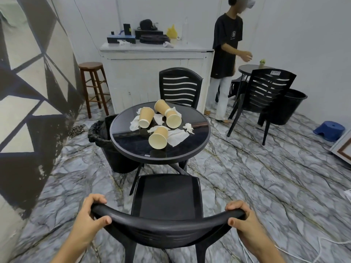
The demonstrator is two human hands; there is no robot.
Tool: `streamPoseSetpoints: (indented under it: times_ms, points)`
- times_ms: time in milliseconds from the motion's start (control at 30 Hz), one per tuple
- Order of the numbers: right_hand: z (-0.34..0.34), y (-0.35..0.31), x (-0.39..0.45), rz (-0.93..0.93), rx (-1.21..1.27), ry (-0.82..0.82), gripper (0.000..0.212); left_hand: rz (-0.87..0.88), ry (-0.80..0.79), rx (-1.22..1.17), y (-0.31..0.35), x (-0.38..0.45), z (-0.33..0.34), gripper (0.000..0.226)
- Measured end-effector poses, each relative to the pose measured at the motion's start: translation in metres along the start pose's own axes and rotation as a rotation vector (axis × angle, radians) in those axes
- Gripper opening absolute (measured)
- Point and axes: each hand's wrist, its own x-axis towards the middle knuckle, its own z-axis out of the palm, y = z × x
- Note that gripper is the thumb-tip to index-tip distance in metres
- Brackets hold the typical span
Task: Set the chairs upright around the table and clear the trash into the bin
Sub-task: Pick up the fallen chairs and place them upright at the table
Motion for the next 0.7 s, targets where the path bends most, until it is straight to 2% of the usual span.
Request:
streamPoseSetpoints:
  times_ms: [100, 133, 233, 333, 500, 567, 633, 700]
  points:
    - [0.006, 0.002, 0.001, -0.02, 0.005, 0.028, 0.027, 0.013, -0.033, 0.045, 0.009, 0.011, -0.001, 0.068]
    - [0.008, 0.003, 0.001, -0.028, 0.009, 0.043, 0.026, 0.023, -0.043, 0.052, 0.012, 0.015, -0.002, 0.068]
    - [0.013, 0.006, 0.002, -0.047, 0.011, 0.046, 0.029, 0.054, -0.042, 0.051, 0.017, 0.023, -0.005, 0.092]
    - [0.015, 0.007, 0.0, -0.038, -0.011, 0.043, 0.034, 0.052, -0.055, 0.04, 0.017, 0.021, -0.007, 0.088]
    - [0.024, 0.013, -0.004, -0.026, -0.051, 0.003, 0.028, 0.006, -0.023, 0.013, 0.006, 0.005, -0.022, 0.097]
    - [0.029, 0.014, -0.009, -0.024, -0.06, -0.012, 0.037, -0.005, -0.023, 0.021, 0.004, 0.004, -0.028, 0.098]
    - [0.029, 0.015, -0.011, -0.039, -0.039, -0.014, 0.024, -0.006, -0.05, 0.059, 0.007, 0.007, -0.03, 0.098]
    - [0.028, 0.016, -0.011, -0.026, -0.02, -0.001, 0.027, -0.001, -0.076, 0.093, 0.011, 0.01, -0.029, 0.1]
